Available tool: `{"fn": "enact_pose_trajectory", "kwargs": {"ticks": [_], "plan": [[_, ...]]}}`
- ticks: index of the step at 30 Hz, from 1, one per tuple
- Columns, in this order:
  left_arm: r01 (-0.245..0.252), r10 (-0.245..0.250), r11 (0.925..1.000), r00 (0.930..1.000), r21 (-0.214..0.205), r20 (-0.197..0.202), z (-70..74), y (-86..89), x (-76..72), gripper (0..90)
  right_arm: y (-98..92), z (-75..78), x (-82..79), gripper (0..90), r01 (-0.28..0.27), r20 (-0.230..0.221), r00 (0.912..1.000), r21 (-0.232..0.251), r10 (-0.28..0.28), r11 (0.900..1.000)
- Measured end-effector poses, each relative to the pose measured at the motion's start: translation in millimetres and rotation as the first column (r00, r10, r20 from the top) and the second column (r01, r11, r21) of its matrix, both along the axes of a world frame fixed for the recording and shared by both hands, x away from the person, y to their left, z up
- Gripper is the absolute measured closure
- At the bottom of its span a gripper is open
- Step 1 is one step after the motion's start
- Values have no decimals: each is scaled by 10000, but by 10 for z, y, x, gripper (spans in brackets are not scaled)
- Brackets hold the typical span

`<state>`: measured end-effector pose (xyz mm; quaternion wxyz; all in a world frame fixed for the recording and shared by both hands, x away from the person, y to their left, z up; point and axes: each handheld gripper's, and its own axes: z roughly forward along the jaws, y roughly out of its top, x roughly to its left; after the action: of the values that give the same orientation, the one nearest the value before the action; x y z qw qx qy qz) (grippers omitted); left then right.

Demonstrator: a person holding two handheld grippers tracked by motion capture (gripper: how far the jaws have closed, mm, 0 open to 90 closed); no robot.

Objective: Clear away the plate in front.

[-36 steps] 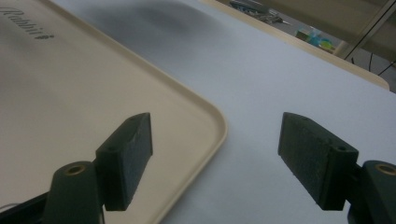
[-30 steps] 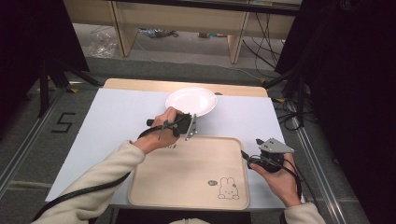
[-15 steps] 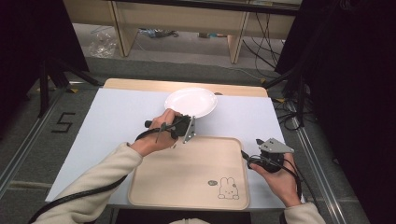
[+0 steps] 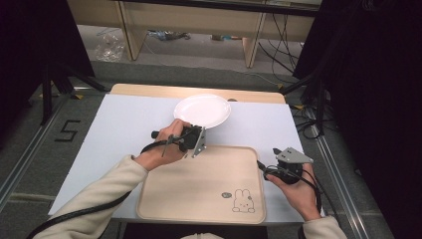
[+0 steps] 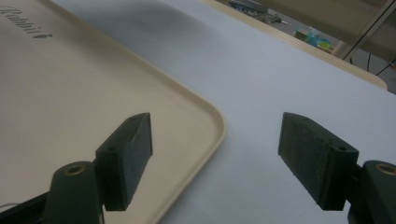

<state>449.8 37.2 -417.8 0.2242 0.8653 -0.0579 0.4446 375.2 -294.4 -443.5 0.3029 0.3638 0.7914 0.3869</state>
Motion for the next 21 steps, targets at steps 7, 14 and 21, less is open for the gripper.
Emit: {"fn": "enact_pose_trajectory", "kwargs": {"ticks": [7,14,21], "plan": [[74,-74,10000,10000,-40,49,19,18,-58,880,2,-1,1,269,-12,22,10000,-18,12,10000],[171,-171,9999,9998,0,52,22,21,-119,880,1,-2,2,269,4,18,10000,-40,-3,10000],[292,-293,9995,9996,73,45,36,34,-197,881,2,-2,2,270,12,8,10000,-45,-12,10000]]}}
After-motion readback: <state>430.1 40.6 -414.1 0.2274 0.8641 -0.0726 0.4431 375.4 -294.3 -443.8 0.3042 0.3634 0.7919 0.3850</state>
